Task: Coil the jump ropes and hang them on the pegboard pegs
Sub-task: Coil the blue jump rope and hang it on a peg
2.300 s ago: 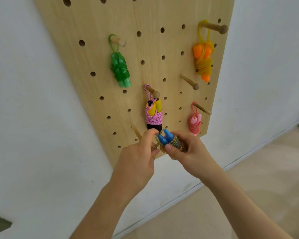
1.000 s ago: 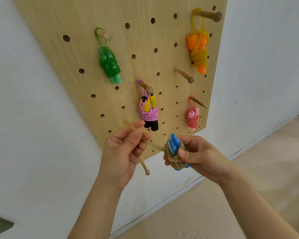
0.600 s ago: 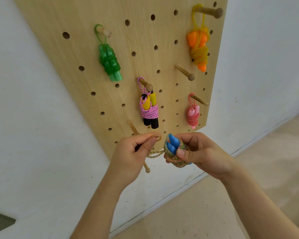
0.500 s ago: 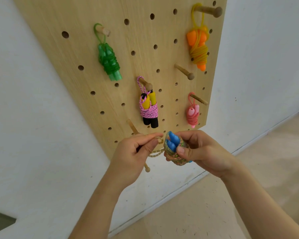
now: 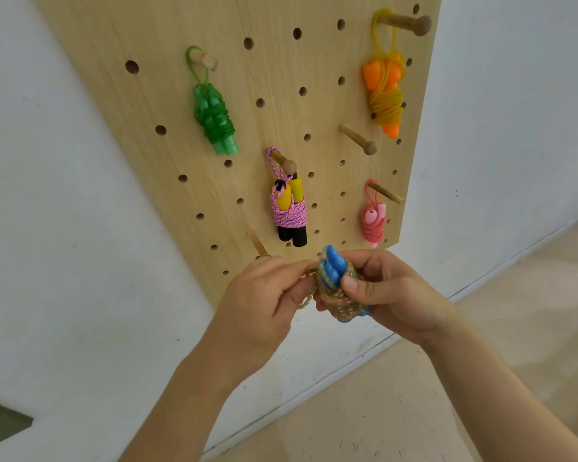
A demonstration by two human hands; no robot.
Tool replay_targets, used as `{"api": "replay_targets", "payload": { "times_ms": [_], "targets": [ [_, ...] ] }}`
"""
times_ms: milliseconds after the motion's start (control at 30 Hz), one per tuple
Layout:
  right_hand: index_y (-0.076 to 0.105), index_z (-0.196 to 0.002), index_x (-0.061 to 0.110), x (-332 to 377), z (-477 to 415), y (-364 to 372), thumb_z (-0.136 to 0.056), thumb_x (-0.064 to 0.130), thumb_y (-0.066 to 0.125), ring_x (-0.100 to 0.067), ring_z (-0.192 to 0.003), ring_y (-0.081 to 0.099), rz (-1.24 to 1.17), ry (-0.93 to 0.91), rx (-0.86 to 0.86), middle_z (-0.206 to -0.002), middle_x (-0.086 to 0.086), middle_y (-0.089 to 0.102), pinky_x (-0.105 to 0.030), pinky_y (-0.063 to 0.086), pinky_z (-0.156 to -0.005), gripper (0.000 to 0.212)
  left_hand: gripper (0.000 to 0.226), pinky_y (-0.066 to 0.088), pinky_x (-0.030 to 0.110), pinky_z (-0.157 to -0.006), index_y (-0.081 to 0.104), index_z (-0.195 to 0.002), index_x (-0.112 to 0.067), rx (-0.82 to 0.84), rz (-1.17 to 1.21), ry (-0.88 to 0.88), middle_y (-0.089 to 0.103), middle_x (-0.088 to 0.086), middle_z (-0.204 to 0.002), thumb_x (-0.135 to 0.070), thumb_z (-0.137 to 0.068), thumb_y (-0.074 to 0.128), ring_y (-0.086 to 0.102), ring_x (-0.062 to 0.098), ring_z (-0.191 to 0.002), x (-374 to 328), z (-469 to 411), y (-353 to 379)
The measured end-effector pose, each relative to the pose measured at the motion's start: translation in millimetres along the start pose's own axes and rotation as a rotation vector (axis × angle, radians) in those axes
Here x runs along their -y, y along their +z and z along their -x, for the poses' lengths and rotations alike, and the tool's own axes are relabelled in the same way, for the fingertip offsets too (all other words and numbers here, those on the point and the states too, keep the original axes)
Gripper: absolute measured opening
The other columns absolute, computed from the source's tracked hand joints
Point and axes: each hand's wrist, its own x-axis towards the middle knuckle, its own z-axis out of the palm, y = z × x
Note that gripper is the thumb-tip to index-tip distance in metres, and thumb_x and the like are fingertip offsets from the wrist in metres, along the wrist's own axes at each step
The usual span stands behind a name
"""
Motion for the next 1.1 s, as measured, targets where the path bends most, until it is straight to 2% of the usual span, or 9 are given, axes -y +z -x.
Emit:
{"api": "replay_targets", "payload": {
  "times_ms": [100, 167, 300, 400, 567, 667, 800, 1000, 1100],
  "targets": [
    [0.072, -0.098, 0.004, -4, -1, -4, -0.074, 0.028, 0.077, -0.027, -0.081, 0.066, -0.095, 0.019, -0.162, -0.088, -0.018, 0.068, -0.030, 0.053, -0.070, 0.034, 0.013, 0.051, 0.011, -0.057, 0.071, -0.090, -0.032, -0.125, 0.461, -0.265, 0.071, -0.009, -0.081, -0.020, -0.087, 0.066, 0.065, 0.006, -0.073, -8, 9, -4],
    [0.073, -0.095, 0.007, -5, 0, -4, -0.077, 0.023, 0.068, -0.025, -0.079, 0.067, 0.003, 0.065, -0.269, -0.085, -0.015, 0.070, -0.028, 0.053, -0.068, 0.025, 0.009, 0.051, 0.013, -0.057, 0.071, -0.091, -0.027, -0.112, 0.515, -0.294, 0.071, -0.007, -0.075, -0.024, -0.087, 0.063, 0.063, 0.007, -0.067, -16, 13, -5],
    [0.070, -0.101, 0.011, -10, 0, 5, -0.087, 0.020, 0.070, -0.019, -0.073, 0.063, 0.351, 0.091, -0.349, -0.083, -0.015, 0.070, -0.032, 0.053, -0.069, 0.018, 0.020, 0.047, 0.014, -0.054, 0.069, -0.099, -0.027, -0.118, 0.506, -0.349, 0.067, -0.005, -0.069, -0.012, -0.093, 0.057, 0.053, 0.006, -0.060, -15, 12, -1],
    [0.070, -0.096, 0.022, -15, -1, 12, -0.084, 0.032, 0.070, -0.020, -0.062, 0.057, 0.581, 0.018, -0.493, -0.069, 0.000, 0.066, -0.042, 0.049, -0.064, 0.016, 0.022, 0.055, 0.025, -0.063, 0.070, -0.089, -0.037, -0.128, 0.463, -0.352, 0.072, -0.008, -0.075, -0.016, -0.090, 0.064, 0.063, 0.013, -0.070, -20, 14, 6],
    [0.067, -0.098, 0.026, -26, 0, 25, -0.085, 0.034, 0.070, -0.009, -0.063, 0.056, 0.923, -0.094, -0.724, -0.070, 0.010, 0.063, -0.031, 0.047, -0.060, 0.016, 0.018, 0.050, 0.020, -0.073, 0.070, -0.096, -0.021, -0.104, 0.097, -0.080, 0.066, -0.012, -0.089, -0.030, -0.091, 0.056, 0.061, 0.009, -0.086, -20, 17, 19],
    [0.065, -0.103, 0.022, -34, -1, 33, -0.084, 0.033, 0.071, -0.011, -0.070, 0.057, 1.050, -0.262, -0.847, -0.082, 0.012, 0.061, -0.027, 0.046, -0.062, 0.022, 0.010, 0.049, 0.014, -0.073, 0.069, -0.094, -0.019, -0.189, 0.341, -0.317, 0.070, -0.009, -0.083, -0.015, -0.092, 0.060, 0.065, 0.004, -0.085, -25, 6, 23],
    [0.064, -0.105, 0.017, -42, -4, 39, -0.083, 0.032, 0.065, -0.016, -0.075, 0.058, 1.102, -0.397, -0.925, -0.091, 0.007, 0.063, -0.038, 0.051, -0.065, 0.026, 0.023, 0.050, 0.011, -0.065, 0.065, -0.100, -0.023, -0.307, 0.613, -0.578, 0.072, -0.004, -0.071, -0.009, -0.083, 0.071, 0.069, 0.004, -0.069, -34, -4, 30],
    [0.065, -0.107, 0.014, -45, -2, 38, -0.084, 0.030, 0.067, -0.017, -0.080, 0.060, 1.135, -0.429, -0.926, -0.096, 0.005, 0.064, -0.041, 0.052, -0.066, 0.028, 0.029, 0.055, 0.017, -0.066, 0.073, -0.106, -0.018, -0.440, 0.344, -0.419, 0.072, -0.015, -0.076, -0.008, -0.079, 0.075, 0.069, 0.004, -0.072, -29, 1, 38],
    [0.065, -0.106, 0.014, -46, -3, 38, -0.085, 0.029, 0.068, -0.016, -0.080, 0.060, 1.119, -0.440, -0.911, -0.094, 0.006, 0.064, -0.042, 0.052, -0.067, 0.026, 0.024, 0.056, 0.019, -0.063, 0.073, -0.106, -0.012, -0.476, 0.135, -0.229, 0.071, -0.010, -0.081, -0.009, -0.082, 0.072, 0.067, 0.008, -0.070, -23, 1, 39]
  ]
}}
